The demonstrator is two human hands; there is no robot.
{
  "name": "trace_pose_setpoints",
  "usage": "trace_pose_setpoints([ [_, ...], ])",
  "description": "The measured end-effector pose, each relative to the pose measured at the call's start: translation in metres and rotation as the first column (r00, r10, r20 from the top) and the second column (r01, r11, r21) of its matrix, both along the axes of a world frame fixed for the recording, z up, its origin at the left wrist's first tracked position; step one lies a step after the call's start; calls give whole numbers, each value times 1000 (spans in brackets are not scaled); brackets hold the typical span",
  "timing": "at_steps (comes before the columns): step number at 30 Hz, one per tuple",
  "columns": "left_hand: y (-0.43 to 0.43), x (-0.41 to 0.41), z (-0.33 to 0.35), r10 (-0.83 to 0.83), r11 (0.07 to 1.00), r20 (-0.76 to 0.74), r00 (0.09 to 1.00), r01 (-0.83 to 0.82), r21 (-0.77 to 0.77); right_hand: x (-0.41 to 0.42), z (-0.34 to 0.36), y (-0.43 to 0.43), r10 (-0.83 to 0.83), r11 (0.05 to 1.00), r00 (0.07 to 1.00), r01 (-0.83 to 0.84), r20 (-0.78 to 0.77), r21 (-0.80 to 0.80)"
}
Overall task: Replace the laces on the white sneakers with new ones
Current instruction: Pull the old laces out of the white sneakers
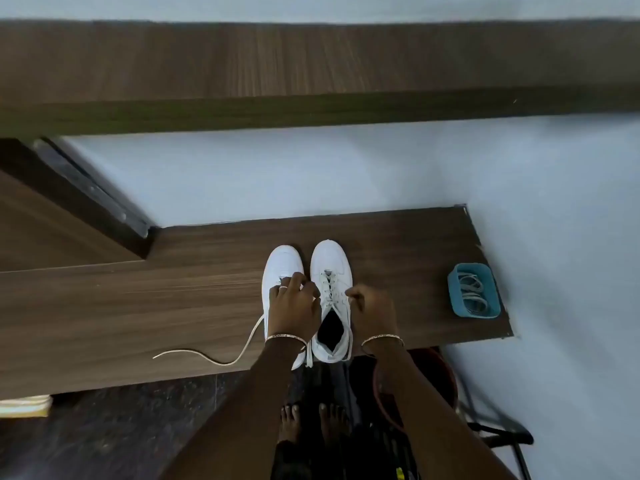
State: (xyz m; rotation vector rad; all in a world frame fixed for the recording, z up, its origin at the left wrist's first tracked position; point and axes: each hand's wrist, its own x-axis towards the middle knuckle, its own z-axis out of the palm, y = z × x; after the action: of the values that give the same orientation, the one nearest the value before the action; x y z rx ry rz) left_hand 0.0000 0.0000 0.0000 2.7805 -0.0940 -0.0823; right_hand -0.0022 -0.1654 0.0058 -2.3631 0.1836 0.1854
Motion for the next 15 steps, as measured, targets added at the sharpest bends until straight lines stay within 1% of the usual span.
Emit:
trace_pose_setpoints([
  [4,-5,7,-28,29,999,-19,999,-29,-46,3,-29,1,-2,1000,1000,2,31,-2],
  [6,-6,8,-44,31,996,-9,999,-32,-84,1,-48,2,-5,1000,997,4,78,12],
  [8,-5,8,-58,57,992,34,998,-53,-117,-1,-63,5,-4,1000,991,1,132,23],
  [15,-5,5,-83,65,972,211,975,-14,-235,-5,-87,10,4,994,959,-34,282,101],
])
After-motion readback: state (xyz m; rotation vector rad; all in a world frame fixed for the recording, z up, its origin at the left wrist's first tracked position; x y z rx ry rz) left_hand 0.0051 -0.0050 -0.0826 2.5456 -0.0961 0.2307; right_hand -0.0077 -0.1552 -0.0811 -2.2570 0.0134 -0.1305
